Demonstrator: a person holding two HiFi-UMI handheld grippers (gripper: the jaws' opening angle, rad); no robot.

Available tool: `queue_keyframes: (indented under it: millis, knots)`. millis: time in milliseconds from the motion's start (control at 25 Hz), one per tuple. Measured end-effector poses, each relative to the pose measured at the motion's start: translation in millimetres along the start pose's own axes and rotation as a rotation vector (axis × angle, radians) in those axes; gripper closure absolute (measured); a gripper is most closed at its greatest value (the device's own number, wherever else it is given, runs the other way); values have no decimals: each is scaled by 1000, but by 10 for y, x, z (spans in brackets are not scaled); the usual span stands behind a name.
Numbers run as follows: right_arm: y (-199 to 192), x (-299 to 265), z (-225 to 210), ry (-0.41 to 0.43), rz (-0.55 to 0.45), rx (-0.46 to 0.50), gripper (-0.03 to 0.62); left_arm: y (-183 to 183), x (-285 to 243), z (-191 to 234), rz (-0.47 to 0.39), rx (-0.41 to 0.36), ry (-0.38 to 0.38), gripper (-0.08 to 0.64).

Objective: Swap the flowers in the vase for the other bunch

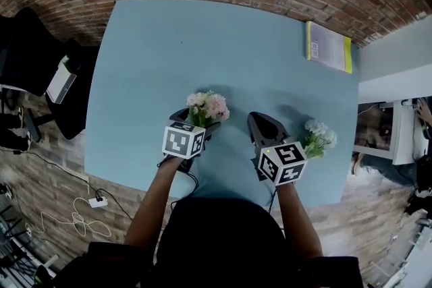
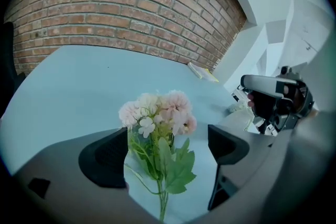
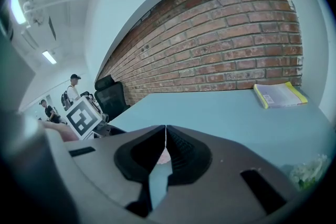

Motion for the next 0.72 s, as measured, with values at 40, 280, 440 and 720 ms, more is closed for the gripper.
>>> queue_keyframes:
  millis: [40,280,440,720]
  knots:
    - [-5,-7,-4,2,2,-2,577,-8,-20,3,4,-3,5,89]
    - [-17,-61,5,10,13,-3,577,-45,-142,77,73,-3,10,46]
    - [-36,-93,10,14,23,-4,577,-34,-217,120,138,-19,13,40]
    - [-56,-150,15,27,34,-11,577,-64,-343,190,213,3,21,40]
Point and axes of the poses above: the fingertips, and each gripper's own axes: x backward along the fingers, z to its left, y out of its top, the point moved 5 cm from there along x, backward along the fingers, and after that the axes turned 1 degree about -y, right-handed, at the moved point
